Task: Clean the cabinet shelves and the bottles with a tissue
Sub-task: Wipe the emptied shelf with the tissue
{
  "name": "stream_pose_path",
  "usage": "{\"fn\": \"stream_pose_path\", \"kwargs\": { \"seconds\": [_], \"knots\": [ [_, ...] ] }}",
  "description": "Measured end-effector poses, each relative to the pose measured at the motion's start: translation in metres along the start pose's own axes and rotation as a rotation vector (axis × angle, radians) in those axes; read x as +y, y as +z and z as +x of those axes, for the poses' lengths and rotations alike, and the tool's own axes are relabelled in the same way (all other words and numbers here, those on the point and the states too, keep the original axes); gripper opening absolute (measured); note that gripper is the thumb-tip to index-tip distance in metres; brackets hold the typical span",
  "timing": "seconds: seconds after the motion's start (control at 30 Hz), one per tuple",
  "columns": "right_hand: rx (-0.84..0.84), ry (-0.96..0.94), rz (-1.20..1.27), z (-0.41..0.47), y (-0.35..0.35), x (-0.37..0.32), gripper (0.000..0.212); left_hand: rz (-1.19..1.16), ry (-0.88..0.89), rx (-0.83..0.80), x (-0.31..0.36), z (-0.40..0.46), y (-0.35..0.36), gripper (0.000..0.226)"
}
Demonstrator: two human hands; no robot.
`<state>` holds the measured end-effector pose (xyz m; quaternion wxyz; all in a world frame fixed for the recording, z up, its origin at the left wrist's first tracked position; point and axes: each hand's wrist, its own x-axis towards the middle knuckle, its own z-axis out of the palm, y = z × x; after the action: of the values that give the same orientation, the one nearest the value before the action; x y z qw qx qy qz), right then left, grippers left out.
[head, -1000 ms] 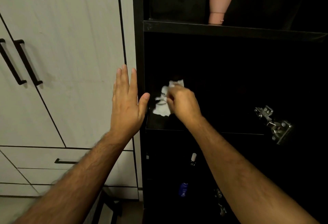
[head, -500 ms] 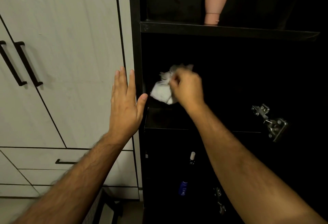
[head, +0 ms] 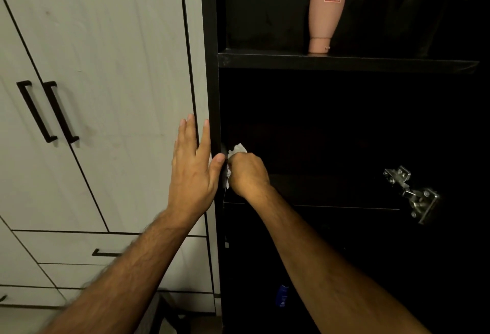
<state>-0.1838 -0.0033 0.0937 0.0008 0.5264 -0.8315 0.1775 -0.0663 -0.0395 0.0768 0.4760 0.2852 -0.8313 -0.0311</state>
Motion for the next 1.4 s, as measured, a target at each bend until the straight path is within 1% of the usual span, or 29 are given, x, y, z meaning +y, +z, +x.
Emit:
{"fn": "stream_pose_path", "kwargs": {
  "seconds": [0.13, 0.23, 0.27, 0.33, 0.43, 0.57, 0.63, 0.7, 0.8, 0.87, 0.97, 1.0, 1.07, 1.1, 1.13, 1.2, 1.23, 1.3, 1.33, 1.4],
  "knots": [
    [0.125, -0.027, 0.232, -0.002, -0.011, 0.005, 0.019, 0.017, 0.043, -0.004, -0.004, -0.001, -0.004, 0.058],
    [0.238, -0.011, 0.421, -0.002, -0.029, -0.006, 0.018, 0.003, 0.051, -0.009, -0.005, 0.0, -0.006, 0.056],
    [0.276, -0.019, 0.45, 0.0, -0.038, -0.011, 0.018, 0.004, 0.057, -0.007, -0.005, -0.001, -0.006, 0.056],
    [0.335, -0.04, 0.411, 0.006, -0.059, -0.018, 0.014, 0.008, 0.058, -0.013, -0.005, 0.0, -0.008, 0.056],
    [0.347, -0.041, 0.412, 0.009, -0.09, -0.026, 0.011, 0.01, 0.046, -0.018, -0.005, -0.001, -0.008, 0.056],
    [0.313, -0.055, 0.453, 0.013, -0.115, -0.033, 0.019, 0.018, 0.044, -0.02, -0.005, -0.001, -0.009, 0.055],
    [0.326, -0.059, 0.63, 0.013, -0.114, -0.033, 0.024, 0.02, 0.041, -0.018, -0.006, -0.001, -0.01, 0.054],
    [0.356, -0.082, 0.861, 0.013, -0.103, -0.031, 0.018, 0.022, 0.035, -0.025, -0.007, -0.001, -0.009, 0.054],
    [0.393, -0.069, 1.23, 0.013, -0.091, -0.033, 0.023, 0.023, 0.035, -0.029, -0.007, 0.0, -0.01, 0.054],
    [0.466, -0.101, 1.358, 0.013, -0.091, -0.033, 0.024, 0.024, 0.035, -0.032, -0.008, 0.001, -0.011, 0.053],
    [0.525, -0.2, 1.317, 0.008, -0.091, -0.028, 0.018, 0.038, 0.036, -0.02, -0.01, 0.003, -0.015, 0.052],
    [0.525, -0.217, 1.309, 0.008, -0.089, -0.026, 0.015, 0.04, 0.036, -0.011, -0.011, 0.004, -0.016, 0.052],
    [0.478, -0.19, 1.308, 0.01, -0.087, -0.029, 0.01, 0.041, 0.03, 0.012, -0.013, 0.005, -0.019, 0.053],
    [0.453, -0.163, 1.291, 0.01, -0.085, -0.033, 0.012, 0.039, 0.024, 0.023, -0.014, 0.006, -0.021, 0.053],
    [0.447, -0.143, 1.256, 0.01, -0.083, -0.038, 0.019, 0.039, 0.018, 0.032, -0.016, 0.006, -0.023, 0.053],
    [0.485, -0.126, 1.194, 0.008, -0.077, -0.051, 0.031, 0.042, 0.008, 0.043, -0.02, 0.006, -0.026, 0.053],
    [0.503, -0.119, 1.19, 0.006, -0.074, -0.056, 0.033, 0.045, 0.006, 0.046, -0.022, 0.005, -0.027, 0.053],
    [0.483, -0.098, 1.249, 0.001, -0.072, -0.065, 0.027, 0.049, 0.002, 0.052, -0.025, 0.003, -0.03, 0.053],
    [0.443, -0.09, 1.295, -0.002, -0.073, -0.068, 0.024, 0.049, -0.002, 0.053, -0.027, 0.002, -0.031, 0.053],
    [0.353, -0.092, 1.332, -0.005, -0.076, -0.068, 0.03, 0.046, -0.011, 0.054, -0.028, 0.001, -0.031, 0.054]
  ]
}}
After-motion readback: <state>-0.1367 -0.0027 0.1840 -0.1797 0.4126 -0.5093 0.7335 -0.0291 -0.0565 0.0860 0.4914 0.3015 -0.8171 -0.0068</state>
